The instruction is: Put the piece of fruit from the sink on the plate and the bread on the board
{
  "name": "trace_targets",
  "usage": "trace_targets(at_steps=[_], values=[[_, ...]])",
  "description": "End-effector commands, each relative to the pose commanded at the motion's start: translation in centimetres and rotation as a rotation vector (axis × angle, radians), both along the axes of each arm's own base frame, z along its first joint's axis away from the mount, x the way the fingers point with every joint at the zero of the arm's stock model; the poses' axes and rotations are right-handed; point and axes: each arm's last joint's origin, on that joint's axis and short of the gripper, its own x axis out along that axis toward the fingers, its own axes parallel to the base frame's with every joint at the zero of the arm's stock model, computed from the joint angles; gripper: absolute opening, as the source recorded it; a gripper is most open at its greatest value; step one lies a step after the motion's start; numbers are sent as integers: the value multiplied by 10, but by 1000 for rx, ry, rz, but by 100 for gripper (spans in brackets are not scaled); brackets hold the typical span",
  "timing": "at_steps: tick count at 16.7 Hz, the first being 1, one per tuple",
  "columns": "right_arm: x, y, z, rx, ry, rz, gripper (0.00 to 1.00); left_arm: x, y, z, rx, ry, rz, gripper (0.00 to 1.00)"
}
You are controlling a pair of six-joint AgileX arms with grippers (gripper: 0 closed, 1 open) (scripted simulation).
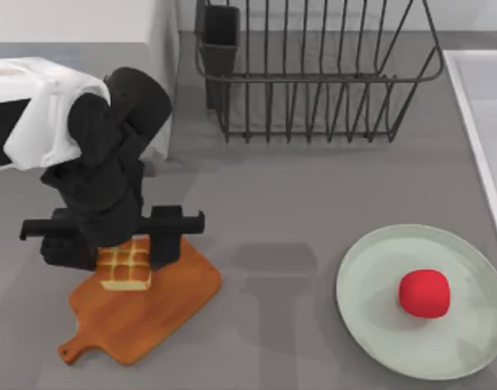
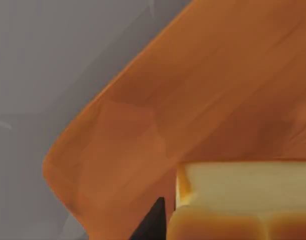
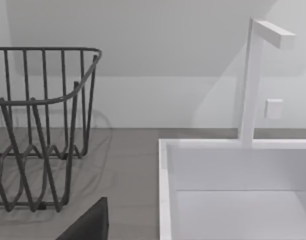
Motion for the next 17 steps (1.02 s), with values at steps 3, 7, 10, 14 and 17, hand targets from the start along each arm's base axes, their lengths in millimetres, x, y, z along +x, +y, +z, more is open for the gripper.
trace_targets(at_steps=[3,7,10,14,17], values=[[0,0,0,0,0,0,100,0,-1,-8,-4,-9,0,0],[0,0,0,0,0,0,100,-1,0,-23,2,3,-1,0],[0,0,0,0,0,0,100,-3,1,-33,15,29,-1,0],[0,0,0,0,0,0,100,-3,1,-33,15,29,-1,8],[0,0,0,0,0,0,100,-3,1,-33,15,29,-1,30]])
